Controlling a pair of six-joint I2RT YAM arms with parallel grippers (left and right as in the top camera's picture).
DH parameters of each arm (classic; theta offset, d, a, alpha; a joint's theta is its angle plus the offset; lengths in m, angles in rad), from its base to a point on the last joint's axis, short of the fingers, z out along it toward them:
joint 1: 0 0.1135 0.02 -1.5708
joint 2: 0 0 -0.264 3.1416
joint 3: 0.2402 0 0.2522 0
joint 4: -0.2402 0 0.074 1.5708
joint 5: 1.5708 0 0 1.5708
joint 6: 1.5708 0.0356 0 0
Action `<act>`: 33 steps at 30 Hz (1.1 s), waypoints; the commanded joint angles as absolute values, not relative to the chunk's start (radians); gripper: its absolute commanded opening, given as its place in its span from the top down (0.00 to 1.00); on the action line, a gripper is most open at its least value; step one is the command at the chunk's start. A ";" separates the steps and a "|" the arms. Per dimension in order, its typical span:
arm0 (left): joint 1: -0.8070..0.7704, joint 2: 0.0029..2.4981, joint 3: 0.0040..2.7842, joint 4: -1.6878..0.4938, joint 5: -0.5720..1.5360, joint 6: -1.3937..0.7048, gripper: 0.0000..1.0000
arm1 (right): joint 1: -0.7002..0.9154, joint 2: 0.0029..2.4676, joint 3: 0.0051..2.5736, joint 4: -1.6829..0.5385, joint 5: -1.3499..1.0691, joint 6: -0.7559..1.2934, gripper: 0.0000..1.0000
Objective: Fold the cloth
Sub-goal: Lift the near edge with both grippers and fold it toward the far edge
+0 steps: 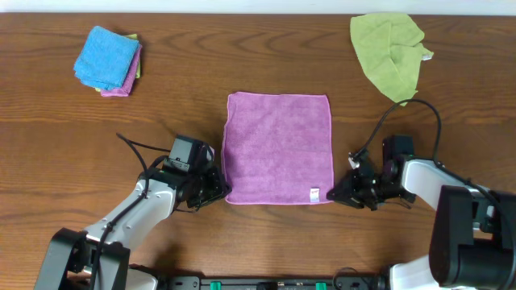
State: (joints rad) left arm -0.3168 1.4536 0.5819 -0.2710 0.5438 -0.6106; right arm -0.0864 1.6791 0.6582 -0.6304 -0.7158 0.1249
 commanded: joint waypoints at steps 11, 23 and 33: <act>-0.315 1.466 0.579 -0.264 0.609 -0.648 0.94 | -0.077 1.687 0.655 -0.646 -0.815 0.126 0.99; -0.315 1.462 0.710 -0.230 0.592 -0.605 0.94 | -0.077 1.573 0.765 -0.646 -0.867 0.135 0.98; -0.313 1.464 0.741 -0.014 0.428 -0.605 0.94 | -0.038 1.544 0.857 -0.510 -0.812 0.220 0.98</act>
